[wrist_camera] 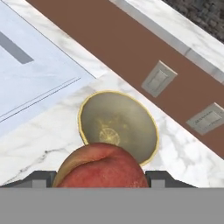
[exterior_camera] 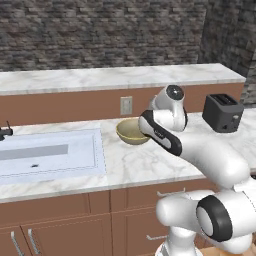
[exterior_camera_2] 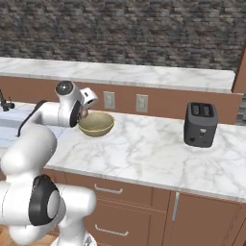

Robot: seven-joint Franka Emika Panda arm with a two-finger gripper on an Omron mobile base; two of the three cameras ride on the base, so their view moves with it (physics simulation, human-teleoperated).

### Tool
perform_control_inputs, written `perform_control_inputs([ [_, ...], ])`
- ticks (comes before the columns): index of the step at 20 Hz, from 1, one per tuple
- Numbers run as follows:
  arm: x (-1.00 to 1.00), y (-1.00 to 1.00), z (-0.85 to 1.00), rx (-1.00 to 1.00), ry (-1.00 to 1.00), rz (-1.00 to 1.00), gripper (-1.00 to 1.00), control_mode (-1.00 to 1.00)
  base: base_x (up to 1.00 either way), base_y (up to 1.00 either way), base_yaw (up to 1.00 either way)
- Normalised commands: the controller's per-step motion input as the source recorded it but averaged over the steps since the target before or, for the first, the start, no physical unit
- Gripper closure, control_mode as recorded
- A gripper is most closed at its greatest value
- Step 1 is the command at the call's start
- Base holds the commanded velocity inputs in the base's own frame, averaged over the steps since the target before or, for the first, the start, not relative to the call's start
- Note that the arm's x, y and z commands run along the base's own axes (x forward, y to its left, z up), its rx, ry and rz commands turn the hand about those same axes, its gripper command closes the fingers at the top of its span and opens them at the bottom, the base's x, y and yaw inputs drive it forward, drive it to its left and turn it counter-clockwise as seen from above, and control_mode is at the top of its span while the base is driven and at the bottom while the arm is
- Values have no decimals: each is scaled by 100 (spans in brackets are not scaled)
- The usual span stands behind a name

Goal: Pick the peachs from the cabinet and place them in one bowl. Pick the kiwi from the sink and place it in the other bowl.

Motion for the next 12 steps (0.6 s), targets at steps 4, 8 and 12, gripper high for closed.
perform_control_inputs([
  [4, 46, 0, -29, -2, 3, 0, 100, -100, 0, 0, 0],
  [8, 53, 0, -35, -3, 7, 0, 100, -100, 0, 0, 0],
  [12, 64, 0, -41, -5, 8, 0, 100, -100, 0, 0, 0],
])
